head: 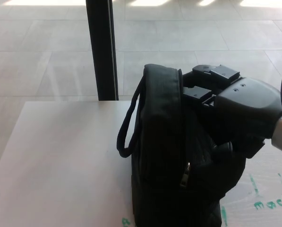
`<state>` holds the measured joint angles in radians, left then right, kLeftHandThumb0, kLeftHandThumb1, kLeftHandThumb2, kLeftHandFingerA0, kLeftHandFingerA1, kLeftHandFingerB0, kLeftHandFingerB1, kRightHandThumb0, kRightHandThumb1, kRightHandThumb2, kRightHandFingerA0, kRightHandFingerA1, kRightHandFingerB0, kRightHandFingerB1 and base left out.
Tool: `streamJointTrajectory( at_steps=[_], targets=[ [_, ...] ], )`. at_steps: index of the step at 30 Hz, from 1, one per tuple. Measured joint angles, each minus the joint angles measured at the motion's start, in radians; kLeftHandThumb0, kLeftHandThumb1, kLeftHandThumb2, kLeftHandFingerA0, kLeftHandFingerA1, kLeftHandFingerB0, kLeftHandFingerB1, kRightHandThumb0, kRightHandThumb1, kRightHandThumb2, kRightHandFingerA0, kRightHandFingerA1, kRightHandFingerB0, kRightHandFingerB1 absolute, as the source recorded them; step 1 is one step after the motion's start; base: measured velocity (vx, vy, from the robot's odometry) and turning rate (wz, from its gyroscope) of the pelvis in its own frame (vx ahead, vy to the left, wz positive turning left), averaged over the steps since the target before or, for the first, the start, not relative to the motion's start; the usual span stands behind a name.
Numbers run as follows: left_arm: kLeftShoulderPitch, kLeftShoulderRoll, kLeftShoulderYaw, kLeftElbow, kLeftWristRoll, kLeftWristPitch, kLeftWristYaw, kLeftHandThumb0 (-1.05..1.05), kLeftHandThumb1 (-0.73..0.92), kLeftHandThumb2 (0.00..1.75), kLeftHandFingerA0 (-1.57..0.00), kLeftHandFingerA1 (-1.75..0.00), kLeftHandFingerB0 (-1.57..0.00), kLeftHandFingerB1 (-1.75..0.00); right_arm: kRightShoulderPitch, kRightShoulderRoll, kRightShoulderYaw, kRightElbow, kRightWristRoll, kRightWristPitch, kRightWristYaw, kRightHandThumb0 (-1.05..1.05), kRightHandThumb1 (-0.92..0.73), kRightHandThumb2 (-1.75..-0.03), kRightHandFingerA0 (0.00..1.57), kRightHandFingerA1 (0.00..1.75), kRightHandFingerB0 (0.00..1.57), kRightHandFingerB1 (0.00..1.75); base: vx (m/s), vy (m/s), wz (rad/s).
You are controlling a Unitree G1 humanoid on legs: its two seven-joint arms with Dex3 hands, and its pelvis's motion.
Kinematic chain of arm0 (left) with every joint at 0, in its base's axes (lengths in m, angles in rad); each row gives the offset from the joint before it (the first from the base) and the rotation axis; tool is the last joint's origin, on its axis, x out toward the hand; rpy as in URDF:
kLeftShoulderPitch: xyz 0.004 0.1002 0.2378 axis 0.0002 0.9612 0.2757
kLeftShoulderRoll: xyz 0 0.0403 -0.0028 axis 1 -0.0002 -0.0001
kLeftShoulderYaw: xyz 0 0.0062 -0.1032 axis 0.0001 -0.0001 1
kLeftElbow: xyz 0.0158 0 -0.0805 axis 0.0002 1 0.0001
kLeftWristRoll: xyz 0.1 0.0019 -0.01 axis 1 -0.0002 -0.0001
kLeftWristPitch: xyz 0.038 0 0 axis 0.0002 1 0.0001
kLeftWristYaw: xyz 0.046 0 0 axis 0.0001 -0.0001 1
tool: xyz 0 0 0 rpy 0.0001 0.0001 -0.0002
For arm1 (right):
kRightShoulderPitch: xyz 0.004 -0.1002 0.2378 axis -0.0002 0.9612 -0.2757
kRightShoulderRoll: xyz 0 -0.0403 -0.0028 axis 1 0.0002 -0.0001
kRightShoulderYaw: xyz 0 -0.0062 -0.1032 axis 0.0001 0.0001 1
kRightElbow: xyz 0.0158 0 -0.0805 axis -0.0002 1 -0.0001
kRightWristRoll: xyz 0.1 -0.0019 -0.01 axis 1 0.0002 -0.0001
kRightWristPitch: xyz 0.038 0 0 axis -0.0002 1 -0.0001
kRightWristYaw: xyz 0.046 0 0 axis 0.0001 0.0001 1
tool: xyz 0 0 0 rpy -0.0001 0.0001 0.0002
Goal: The robot uses its right hand to pick up the cube kept on the middle of the desk and put it inside the bag next to it
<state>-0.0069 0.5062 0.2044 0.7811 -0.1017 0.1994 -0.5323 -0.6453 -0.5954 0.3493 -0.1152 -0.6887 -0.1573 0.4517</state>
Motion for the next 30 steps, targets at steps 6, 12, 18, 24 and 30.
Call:
streamJointTrajectory(
  at_steps=[6,12,18,24,30],
  targets=[
    [0.014,-0.001,0.004,-0.028,-0.001,0.001,0.002,-0.73,0.55,0.85,-0.24,-0.57,-0.18,-0.47,-0.050,-0.029,-0.026,0.022,0.012,0.020,0.073,-0.55,-0.61,-0.59,0.87,0.67,0.77,0.51,0.00,0.000,0.00],
    [0.015,-0.002,0.003,-0.024,-0.001,-0.002,0.002,-0.73,0.54,0.84,-0.23,-0.55,-0.17,-0.47,-0.081,-0.091,-0.094,0.050,0.063,0.038,0.153,-0.52,-0.63,-0.59,0.85,0.75,0.73,0.51,0.00,0.000,0.00],
    [0.012,-0.003,0.003,-0.022,-0.001,-0.003,0.002,-0.74,0.54,0.86,-0.24,-0.55,-0.17,-0.47,-0.082,-0.179,-0.216,0.035,0.136,0.080,0.235,-0.50,-0.64,-0.60,0.84,0.65,0.69,0.48,0.00,0.000,0.00],
    [0.011,-0.003,-0.001,-0.020,0.001,-0.005,0.002,-0.72,0.68,0.59,-0.30,-0.51,-0.21,-0.37,-0.009,-0.233,-0.396,0.054,0.217,0.122,0.265,-0.51,-0.63,-0.59,0.70,0.57,0.60,0.45,0.00,0.000,0.00],
    [0.013,-0.004,-0.003,-0.021,0.001,-0.005,0.002,-0.76,0.52,0.88,-0.25,-0.56,-0.19,-0.48,0.143,-0.234,-0.595,0.029,0.279,0.135,0.267,-0.53,-0.47,-0.85,0.64,0.69,0.46,0.55,0.00,0.000,0.00]
  ],
)
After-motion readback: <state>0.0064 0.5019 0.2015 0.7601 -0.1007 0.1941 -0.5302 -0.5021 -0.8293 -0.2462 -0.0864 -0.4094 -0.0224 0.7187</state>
